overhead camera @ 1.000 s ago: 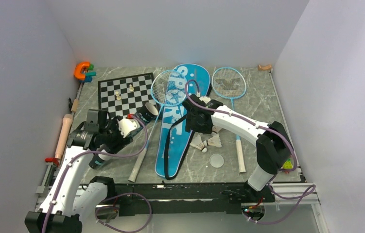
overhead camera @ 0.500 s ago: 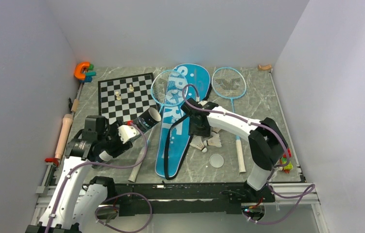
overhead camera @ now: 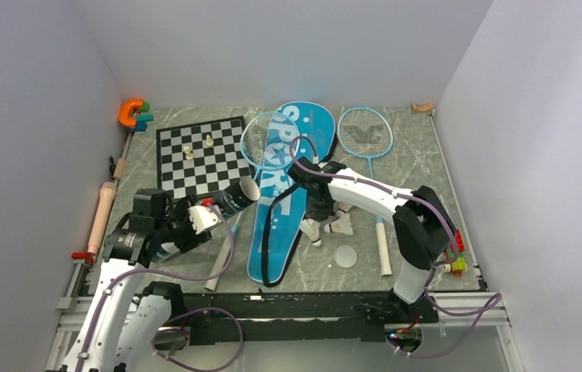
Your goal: Pack up the badminton gear
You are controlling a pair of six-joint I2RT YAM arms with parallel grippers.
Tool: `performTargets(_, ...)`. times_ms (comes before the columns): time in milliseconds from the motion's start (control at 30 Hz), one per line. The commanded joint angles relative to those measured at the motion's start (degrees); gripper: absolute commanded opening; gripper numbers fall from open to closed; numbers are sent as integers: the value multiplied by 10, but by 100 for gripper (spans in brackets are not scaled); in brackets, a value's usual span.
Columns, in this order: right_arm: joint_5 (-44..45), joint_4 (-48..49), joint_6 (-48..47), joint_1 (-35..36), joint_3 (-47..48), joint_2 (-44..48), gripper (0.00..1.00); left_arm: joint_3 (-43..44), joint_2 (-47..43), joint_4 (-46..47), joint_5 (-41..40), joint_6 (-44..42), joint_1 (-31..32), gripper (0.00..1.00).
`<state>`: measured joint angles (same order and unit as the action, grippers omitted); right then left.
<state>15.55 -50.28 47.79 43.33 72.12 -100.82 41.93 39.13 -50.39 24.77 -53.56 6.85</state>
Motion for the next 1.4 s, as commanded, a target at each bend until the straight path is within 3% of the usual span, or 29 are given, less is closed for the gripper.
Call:
performTargets(0,-7,-36,3,2,54,58,0,-14,-23,38,45,-23,3,56)
performTargets(267,-54,-41,1,2,119,151,0,-18,-34,41,51,-43,3,59)
performTargets(500,-95,73,-8,11,158,265,0,-46,-56,79,104,3,3,56)
performTargets(733,-124,236,12,19,90,358,0,-33,-32,116,121,56,3,54)
performTargets(1367,-88,398,32,64,10,342,0,-2,-23,126,140,82,3,52)
